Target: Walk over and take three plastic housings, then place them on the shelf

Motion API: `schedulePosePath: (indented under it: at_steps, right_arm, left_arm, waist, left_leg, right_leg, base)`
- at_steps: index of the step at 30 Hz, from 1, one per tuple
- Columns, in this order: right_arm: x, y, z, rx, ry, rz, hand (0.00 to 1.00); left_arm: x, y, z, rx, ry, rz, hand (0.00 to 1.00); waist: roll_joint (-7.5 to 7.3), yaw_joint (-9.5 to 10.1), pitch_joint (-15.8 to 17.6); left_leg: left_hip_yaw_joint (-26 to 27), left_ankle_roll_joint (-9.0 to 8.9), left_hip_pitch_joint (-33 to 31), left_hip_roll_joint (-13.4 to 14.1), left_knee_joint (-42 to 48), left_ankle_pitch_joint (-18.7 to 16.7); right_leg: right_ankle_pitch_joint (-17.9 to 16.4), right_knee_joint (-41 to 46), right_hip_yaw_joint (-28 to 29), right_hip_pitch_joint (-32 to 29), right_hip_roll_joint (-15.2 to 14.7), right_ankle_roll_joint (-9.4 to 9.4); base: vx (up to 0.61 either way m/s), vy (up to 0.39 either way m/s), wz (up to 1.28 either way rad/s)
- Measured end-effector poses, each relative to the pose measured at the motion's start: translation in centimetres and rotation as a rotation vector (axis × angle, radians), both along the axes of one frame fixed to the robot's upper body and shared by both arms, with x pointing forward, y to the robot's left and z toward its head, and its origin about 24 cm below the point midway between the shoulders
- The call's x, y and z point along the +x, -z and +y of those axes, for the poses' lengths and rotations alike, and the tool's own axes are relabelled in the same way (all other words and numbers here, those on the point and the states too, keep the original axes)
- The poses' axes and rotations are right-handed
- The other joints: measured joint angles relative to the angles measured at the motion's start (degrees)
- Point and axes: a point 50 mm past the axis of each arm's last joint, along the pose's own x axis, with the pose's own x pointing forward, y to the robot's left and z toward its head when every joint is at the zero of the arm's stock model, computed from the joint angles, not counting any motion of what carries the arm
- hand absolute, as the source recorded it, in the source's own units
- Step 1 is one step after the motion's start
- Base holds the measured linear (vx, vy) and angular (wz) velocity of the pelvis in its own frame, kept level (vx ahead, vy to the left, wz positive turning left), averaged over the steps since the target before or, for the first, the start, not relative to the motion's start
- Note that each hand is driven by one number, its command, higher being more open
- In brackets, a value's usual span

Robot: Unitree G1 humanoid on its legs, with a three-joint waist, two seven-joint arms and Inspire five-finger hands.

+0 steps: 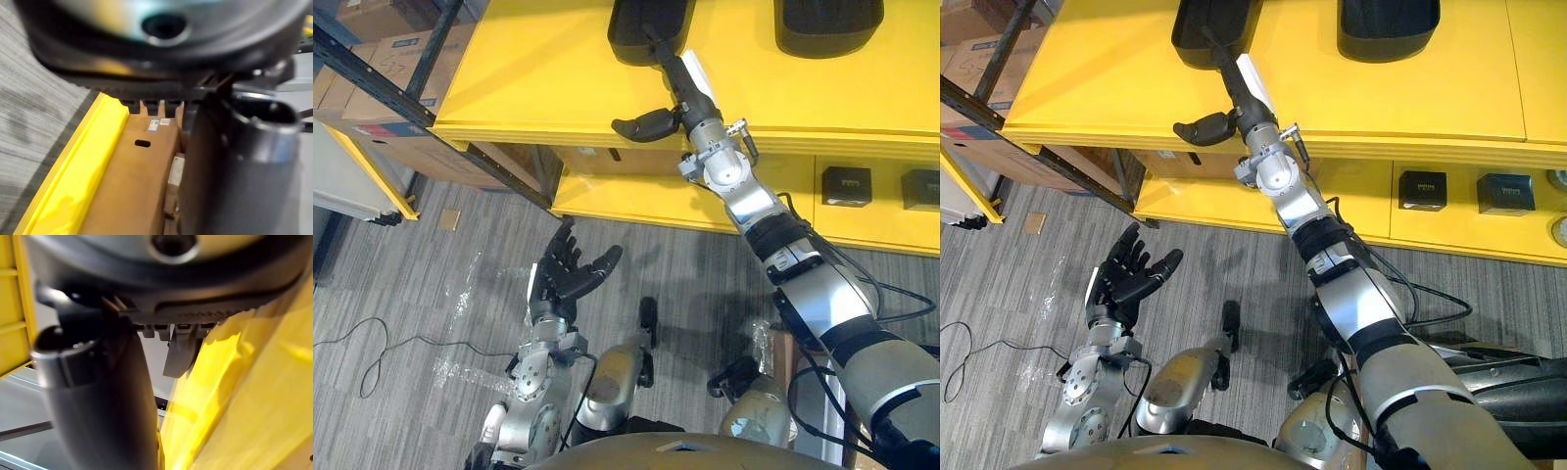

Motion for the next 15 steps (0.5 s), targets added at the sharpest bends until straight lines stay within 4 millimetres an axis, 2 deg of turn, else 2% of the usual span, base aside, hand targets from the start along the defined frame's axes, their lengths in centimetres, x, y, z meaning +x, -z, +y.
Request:
schedulePosePath:
  at_steps: [6, 9, 10, 11, 12, 14, 15]
  right_arm:
    - [-0.2, 0.2, 0.3, -0.002, -0.033, 0.007, 1.0]
    - [-1.4, 1.4, 0.9, 0.062, -0.13, 0.025, 1.0]
    - [-2.8, 2.2, 1.3, 0.102, -0.196, 0.021, 1.0]
    - [-5.0, 3.1, 2.0, 0.156, -0.282, 0.015, 1.0]
    - [-6.0, 3.6, 2.2, 0.174, -0.306, 0.015, 1.0]
    - [-8.2, 4.6, 2.5, 0.228, -0.348, 0.023, 1.0]
    - [-9.5, 5.3, 2.6, 0.273, -0.348, 0.037, 1.0]
  left_arm:
    - [0.0, 0.0, 0.0, 0.0, 0.0, -0.001, 1.0]
    - [0.0, -0.1, 0.1, 0.003, 0.001, -0.011, 1.0]
    - [-0.1, -0.1, 0.2, 0.004, -0.003, -0.017, 1.0]
    - [-0.2, 0.0, 0.3, 0.009, -0.002, -0.016, 1.0]
    - [-0.2, 0.0, 0.3, 0.012, -0.002, -0.014, 1.0]
    - [-0.3, 0.1, 0.6, 0.018, -0.009, -0.014, 1.0]
    - [-0.2, 0.2, 0.8, 0.029, -0.012, -0.017, 1.0]
  waist:
    - [-0.08, -0.1, 0.0]
    - [-0.35, -0.16, 0.0]
    - [-0.55, -0.45, -0.1]
    - [-0.7, -1.58, -0.2]
    - [-0.95, -2.01, -0.3]
    - [-2.02, -3.19, -0.9]
    - [-3.36, -4.22, -1.6]
  left_leg:
    - [0.9, -0.05, 0.4, 0.4, 0.0, -0.1]
    - [2.2, -0.26, 1.1, 1.3, 0.0, -0.7]
    - [3.0, -0.42, 1.3, 1.9, 0.0, -1.0]
    - [3.9, -0.41, 1.6, 2.5, 0.0, -1.4]
    - [4.4, -0.45, 1.8, 2.7, 0.0, -1.6]
    - [6.4, -0.46, 2.3, 3.3, 0.0, -2.2]
    - [8.0, -0.66, 2.8, 3.9, 0.0, -2.9]
  right_leg:
    - [0.3, -0.9, 1.0, -0.1, 0.8, 0.23]
    - [1.3, -3.1, 2.1, 0.3, 2.6, 0.29]
    - [1.9, -4.4, 2.6, 0.4, 3.6, 0.27]
    - [3.1, -6.4, 3.1, 0.9, 4.8, 0.3]
    - [3.5, -7.2, 3.6, 0.9, 5.4, 0.42]
    - [4.7, -9.5, 5.0, 0.9, 6.7, 0.5]
    - [5.8, -11.5, 6.5, 0.9, 8.0, 0.5]
  base:
    - [0.02, -0.049, -0.07]
    - [0.02, -0.045, -0.26]
    - [0.06, -0.049, -0.37]
    - [0.07, -0.052, -0.38]
    - [0.07, -0.031, -0.43]
    - [0.05, -0.007, -0.51]
    - [0.05, -0.008, -0.76]
